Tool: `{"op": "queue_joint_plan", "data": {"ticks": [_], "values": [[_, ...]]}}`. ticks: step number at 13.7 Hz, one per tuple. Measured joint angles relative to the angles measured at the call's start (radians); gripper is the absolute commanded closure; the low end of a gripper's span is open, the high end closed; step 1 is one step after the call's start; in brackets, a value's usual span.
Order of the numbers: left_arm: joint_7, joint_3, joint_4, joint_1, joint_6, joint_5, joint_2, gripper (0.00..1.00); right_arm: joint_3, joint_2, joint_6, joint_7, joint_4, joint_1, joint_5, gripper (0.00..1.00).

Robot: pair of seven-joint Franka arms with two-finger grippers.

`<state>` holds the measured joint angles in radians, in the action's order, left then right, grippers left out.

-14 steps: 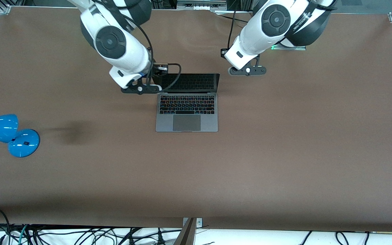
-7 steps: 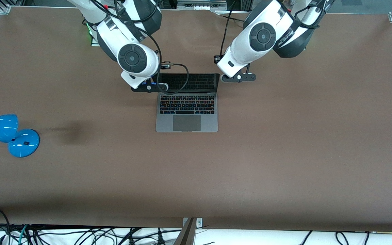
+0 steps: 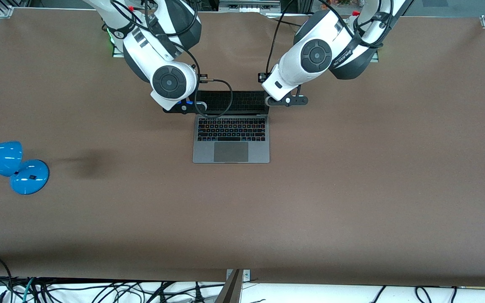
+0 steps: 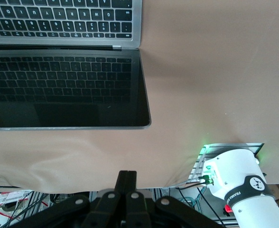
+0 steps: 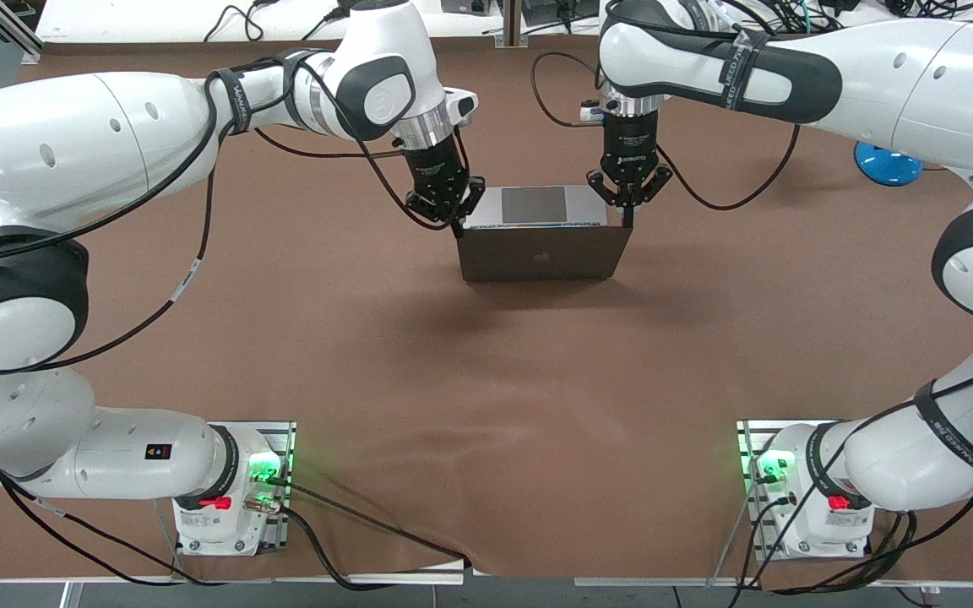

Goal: Close laptop with both arms from behind
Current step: 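Lower both grippers behind the laptop screen's back edge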

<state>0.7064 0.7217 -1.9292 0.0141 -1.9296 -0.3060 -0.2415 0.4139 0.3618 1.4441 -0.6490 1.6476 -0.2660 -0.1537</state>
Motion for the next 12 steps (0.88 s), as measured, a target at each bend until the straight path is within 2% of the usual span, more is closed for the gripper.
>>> {"op": "queue_joint_plan", "data": {"ticks": [12], "values": [[0.0, 0.0, 0.002, 0.021, -0.069, 0.063, -0.075, 1.0, -0.011, 0.059, 0.061, 0.076, 0.0, 0.015, 0.0, 1.0]]}}
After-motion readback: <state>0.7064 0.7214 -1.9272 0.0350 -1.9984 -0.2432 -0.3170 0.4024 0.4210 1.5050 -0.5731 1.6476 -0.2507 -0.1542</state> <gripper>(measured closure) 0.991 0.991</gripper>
